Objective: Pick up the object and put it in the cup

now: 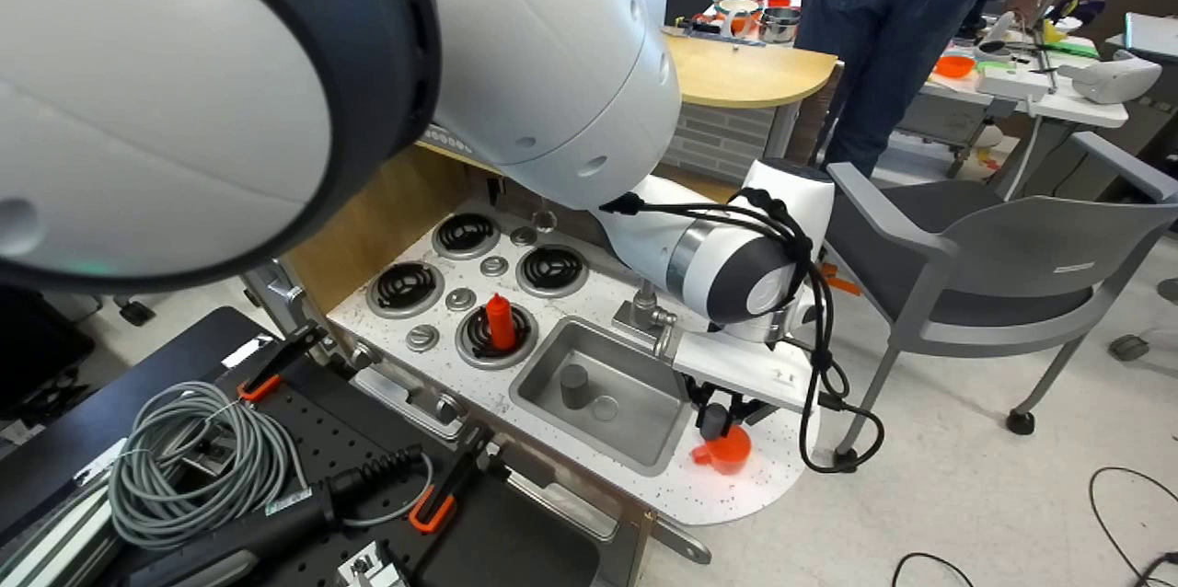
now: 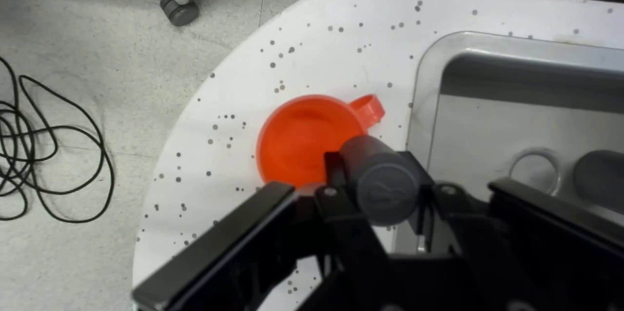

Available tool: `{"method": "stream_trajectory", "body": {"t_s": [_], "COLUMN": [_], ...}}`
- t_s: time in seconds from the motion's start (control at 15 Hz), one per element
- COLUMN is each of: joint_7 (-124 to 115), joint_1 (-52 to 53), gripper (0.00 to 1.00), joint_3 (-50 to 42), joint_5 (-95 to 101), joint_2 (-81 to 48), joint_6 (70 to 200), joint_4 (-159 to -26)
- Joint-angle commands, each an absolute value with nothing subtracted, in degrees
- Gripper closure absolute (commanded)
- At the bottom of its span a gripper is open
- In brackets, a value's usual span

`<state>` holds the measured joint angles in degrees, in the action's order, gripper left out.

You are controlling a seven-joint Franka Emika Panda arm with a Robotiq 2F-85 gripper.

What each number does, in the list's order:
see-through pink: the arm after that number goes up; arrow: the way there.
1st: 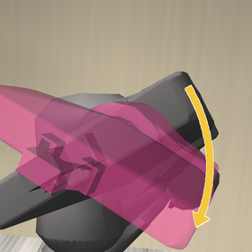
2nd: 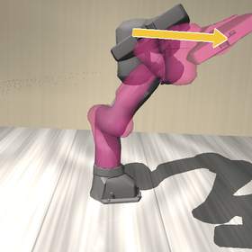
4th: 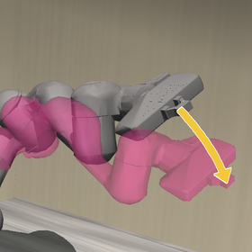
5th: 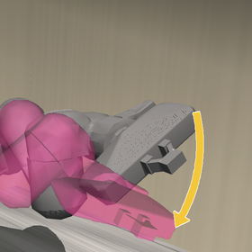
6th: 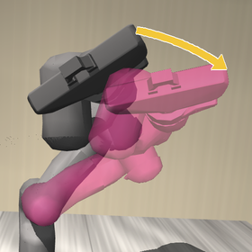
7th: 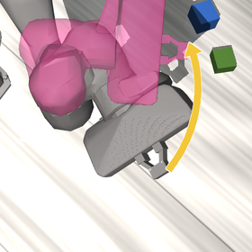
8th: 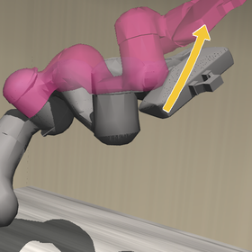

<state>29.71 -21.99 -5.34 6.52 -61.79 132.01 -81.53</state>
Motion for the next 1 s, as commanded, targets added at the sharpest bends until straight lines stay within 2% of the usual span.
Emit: {"method": "stream_trajectory", "body": {"t_s": [0.0, 0.93], "joint_7": [29.2, 27.2], "joint_1": [-21.9, -22.0], "gripper": [0.92, 0.92], "joint_3": [-5.3, -7.6], "joint_5": [7.3, 7.7], "joint_2": [-59.5, -59.5], "joint_6": [131.8, 132.0], "joint_4": [-83.5, -82.4]}}
